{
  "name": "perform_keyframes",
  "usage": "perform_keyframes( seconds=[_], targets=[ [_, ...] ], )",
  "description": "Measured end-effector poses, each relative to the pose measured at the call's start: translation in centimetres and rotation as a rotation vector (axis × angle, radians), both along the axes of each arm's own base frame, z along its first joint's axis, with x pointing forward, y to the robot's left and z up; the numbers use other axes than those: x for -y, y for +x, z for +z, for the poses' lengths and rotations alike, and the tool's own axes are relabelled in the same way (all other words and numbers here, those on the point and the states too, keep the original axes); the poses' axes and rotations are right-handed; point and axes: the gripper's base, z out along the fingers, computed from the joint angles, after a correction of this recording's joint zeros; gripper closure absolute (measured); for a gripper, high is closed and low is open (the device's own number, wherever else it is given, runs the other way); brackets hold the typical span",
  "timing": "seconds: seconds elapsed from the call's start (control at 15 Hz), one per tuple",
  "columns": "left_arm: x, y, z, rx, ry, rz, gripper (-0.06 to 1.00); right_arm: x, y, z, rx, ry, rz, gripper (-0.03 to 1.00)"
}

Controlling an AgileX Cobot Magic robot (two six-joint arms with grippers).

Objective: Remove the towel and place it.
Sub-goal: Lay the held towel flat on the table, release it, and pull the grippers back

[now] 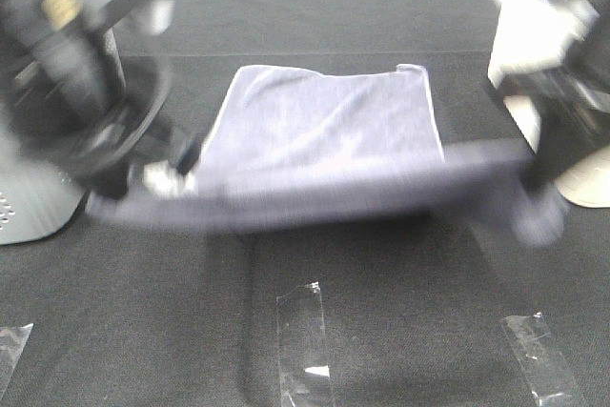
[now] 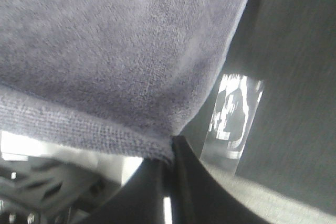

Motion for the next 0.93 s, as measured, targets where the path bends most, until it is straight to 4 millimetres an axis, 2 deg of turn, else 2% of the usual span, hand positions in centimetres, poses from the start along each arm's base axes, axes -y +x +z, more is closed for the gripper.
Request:
perform_keyframes(
  seconds=[0.2, 0.47, 0.6, 0.8, 0.87, 0.93],
  targets=[
    [0.3, -4.4, -0.4, -0.038, -0.024, 0.000, 0.94, 0.9, -3.9, -0.6, -0.028, 0.037, -0.011, 0.97],
    [0.8, -8.1, -3.4, -0.175, -0.002, 0.003, 0.94, 1.5, -7.6, -1.9, -0.073, 0.076, -0.027, 0.97],
    [0.6, -9.0, -4.5, -0.218, 0.007, 0.067, 0.94, 1.8, -9.0, -2.5, -0.091, 0.098, -0.035, 0.97],
    [0.7, -9.3, -4.6, -0.241, -0.007, 0.097, 0.94, 1.9, -9.6, -2.9, -0.097, 0.096, -0.036, 0.97],
    [0.6, -9.3, -4.7, -0.242, -0.005, 0.098, 0.93, 1.9, -9.6, -2.9, -0.097, 0.095, -0.036, 0.95],
    [0.5, -9.4, -4.7, -0.252, 0.010, 0.101, 0.87, 2.1, -9.6, -2.9, -0.092, 0.079, -0.031, 0.91]
  ],
)
